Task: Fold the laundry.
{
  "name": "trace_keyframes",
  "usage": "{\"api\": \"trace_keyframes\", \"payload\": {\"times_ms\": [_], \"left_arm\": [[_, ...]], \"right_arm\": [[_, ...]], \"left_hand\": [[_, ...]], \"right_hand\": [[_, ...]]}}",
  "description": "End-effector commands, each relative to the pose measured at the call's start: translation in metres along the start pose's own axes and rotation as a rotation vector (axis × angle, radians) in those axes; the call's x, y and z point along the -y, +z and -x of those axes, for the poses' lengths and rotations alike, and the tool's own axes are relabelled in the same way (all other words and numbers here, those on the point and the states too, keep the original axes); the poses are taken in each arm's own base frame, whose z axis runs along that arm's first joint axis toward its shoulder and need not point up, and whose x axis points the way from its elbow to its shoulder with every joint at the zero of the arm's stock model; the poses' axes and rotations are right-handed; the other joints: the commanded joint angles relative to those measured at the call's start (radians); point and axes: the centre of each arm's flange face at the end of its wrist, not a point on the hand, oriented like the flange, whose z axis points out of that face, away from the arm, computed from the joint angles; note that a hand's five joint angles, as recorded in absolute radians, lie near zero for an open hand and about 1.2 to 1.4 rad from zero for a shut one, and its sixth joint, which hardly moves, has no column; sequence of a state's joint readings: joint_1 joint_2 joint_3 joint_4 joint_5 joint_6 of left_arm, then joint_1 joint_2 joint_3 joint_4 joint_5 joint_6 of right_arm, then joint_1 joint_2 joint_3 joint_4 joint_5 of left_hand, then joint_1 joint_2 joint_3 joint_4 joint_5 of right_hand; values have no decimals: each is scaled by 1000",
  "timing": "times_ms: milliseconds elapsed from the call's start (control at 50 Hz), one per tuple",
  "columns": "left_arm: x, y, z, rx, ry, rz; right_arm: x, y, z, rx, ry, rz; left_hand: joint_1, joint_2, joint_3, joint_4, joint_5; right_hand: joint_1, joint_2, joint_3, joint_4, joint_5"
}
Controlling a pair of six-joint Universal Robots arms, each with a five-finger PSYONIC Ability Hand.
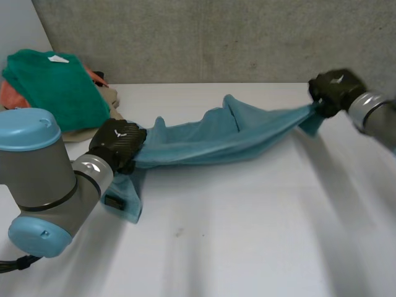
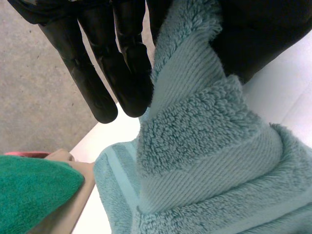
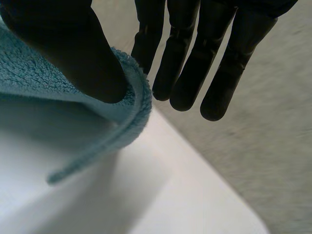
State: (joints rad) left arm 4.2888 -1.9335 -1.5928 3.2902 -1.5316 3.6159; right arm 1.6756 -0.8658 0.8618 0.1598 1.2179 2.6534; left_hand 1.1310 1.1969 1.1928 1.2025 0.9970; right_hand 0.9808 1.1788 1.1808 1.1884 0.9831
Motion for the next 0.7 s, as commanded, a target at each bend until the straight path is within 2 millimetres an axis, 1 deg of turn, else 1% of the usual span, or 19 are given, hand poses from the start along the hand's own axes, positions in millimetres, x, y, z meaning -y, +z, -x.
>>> {"api": "trace_keyframes", "payload": {"times_ms": [20, 40, 80, 100, 120, 140, 180, 240, 280, 320, 400, 440, 500, 560, 580, 600, 660, 680, 700], "left_arm": [[-3, -5, -2, -19, -45, 39], [-3, -5, -2, -18, -49, 41], [-6, -4, -3, -21, -60, 53], [-8, -5, -3, -22, -60, 58], [-11, -5, -3, -17, -62, 69], [-13, -5, -3, -12, -62, 77], [-16, -6, -2, 7, -61, 94], [-23, -8, -1, 51, -60, 138], [-28, -9, 0, 78, -57, 158], [-30, -10, 0, 92, -55, 166], [-34, -11, -2, 98, -53, 176], [-39, -12, -4, 94, -49, 190], [-42, -13, -6, 92, -42, 200], [-44, -16, -5, 99, -38, 208], [-44, -17, -5, 103, -36, 212], [-43, -20, -4, 108, -31, 210], [-31, -27, 2, 127, -17, 178], [-20, -35, 8, 144, 5, 147], [-15, -39, 11, 154, 22, 130]], "right_arm": [[57, -55, -22, -55, -62, 46], [60, -61, -22, -56, -76, 63], [65, -71, -22, -61, -111, 94], [65, -79, -21, -63, -148, 135], [64, -82, -20, -64, -168, 156], [63, -86, -18, -64, -191, 178], [58, -92, -16, -74, -234, 220], [53, -95, -15, -98, -255, 251], [45, -95, -15, -125, -257, 276], [37, -94, -14, -140, -257, 291], [27, -95, -10, -145, -255, 302], [25, -96, -9, -147, -255, 302], [21, -98, -8, -150, -254, 304], [19, -100, -7, -146, -253, 311], [19, -101, -6, -144, -254, 311], [19, -102, -6, -145, -256, 310], [25, -106, -7, -149, -267, 296], [28, -108, -8, -153, -270, 288], [31, -110, -9, -156, -273, 281]], "left_hand": [[251, 185, 189, 180, 211], [213, 147, 151, 142, 173], [67, 1, 5, -5, 26], [14, -52, -48, -58, -27], [-103, -169, -165, -175, -144], [-162, -228, -224, -234, -203], [-216, -281, -277, -287, -256], [-304, -369, -365, -375, -344], [-374, -440, -436, -446, -414], [-392, -458, -454, -463, -432], [-445, -511, -506, -516, -485], [-492, -557, -553, -563, -532], [-498, -563, -559, -569, -538], [-469, -534, -530, -540, -509], [-422, -488, -484, -493, -462], [-183, -249, -245, -255, -223], [212, 146, 150, 140, 171], [265, 199, 203, 193, 224], [265, 199, 203, 194, 225]], "right_hand": [[415, 217, 215, 208, 239], [415, 217, 215, 208, 239], [415, 217, 215, 208, 239], [415, 217, 215, 208, 239], [415, 217, 215, 208, 239], [415, 217, 215, 208, 239], [415, 217, 215, 208, 239], [415, 217, 215, 208, 239], [415, 217, 215, 208, 239], [415, 217, 215, 208, 239], [415, 217, 215, 208, 239], [415, 217, 215, 208, 239], [415, 217, 215, 208, 239], [415, 217, 215, 208, 239], [415, 217, 215, 208, 239], [415, 217, 215, 208, 239], [415, 217, 215, 208, 239], [415, 217, 215, 208, 239], [415, 217, 215, 208, 239]]}}
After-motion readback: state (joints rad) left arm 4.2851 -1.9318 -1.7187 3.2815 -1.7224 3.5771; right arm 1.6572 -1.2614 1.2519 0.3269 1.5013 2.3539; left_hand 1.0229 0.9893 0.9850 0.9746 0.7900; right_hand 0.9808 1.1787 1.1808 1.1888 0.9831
